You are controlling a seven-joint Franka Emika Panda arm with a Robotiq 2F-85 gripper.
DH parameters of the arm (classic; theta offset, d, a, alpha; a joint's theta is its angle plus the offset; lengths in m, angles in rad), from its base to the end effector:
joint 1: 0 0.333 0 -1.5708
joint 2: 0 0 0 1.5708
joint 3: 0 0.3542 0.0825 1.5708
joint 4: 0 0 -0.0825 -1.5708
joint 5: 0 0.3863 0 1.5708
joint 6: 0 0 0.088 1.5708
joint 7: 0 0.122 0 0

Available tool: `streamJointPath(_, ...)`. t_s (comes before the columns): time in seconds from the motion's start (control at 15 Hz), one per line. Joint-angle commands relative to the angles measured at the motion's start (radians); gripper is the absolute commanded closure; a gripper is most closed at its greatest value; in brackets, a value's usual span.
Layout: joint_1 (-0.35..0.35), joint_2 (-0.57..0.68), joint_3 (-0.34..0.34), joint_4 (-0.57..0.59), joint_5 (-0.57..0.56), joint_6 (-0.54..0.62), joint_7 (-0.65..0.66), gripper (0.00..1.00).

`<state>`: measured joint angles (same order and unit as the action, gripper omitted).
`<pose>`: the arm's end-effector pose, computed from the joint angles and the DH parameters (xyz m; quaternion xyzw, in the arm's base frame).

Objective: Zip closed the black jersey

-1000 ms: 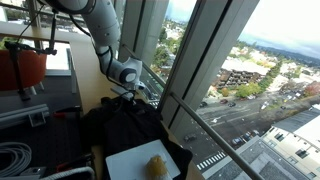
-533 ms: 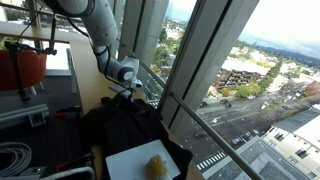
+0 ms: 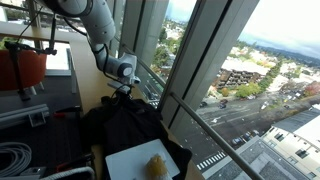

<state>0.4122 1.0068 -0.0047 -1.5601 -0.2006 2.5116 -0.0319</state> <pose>0.6461 0.2792 0.0466 0.9523 0.2982 -0.0162 0.0629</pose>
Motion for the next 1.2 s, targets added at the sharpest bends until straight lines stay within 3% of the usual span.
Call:
streamJointPath(0.0,0.032,0.026,0.023,0.068,-0.034,-0.033,0.044,0.98)
streamJointPath(1.13,0.13,0.088,0.025,0.184,-0.081,-0.07,0.056,0.98)
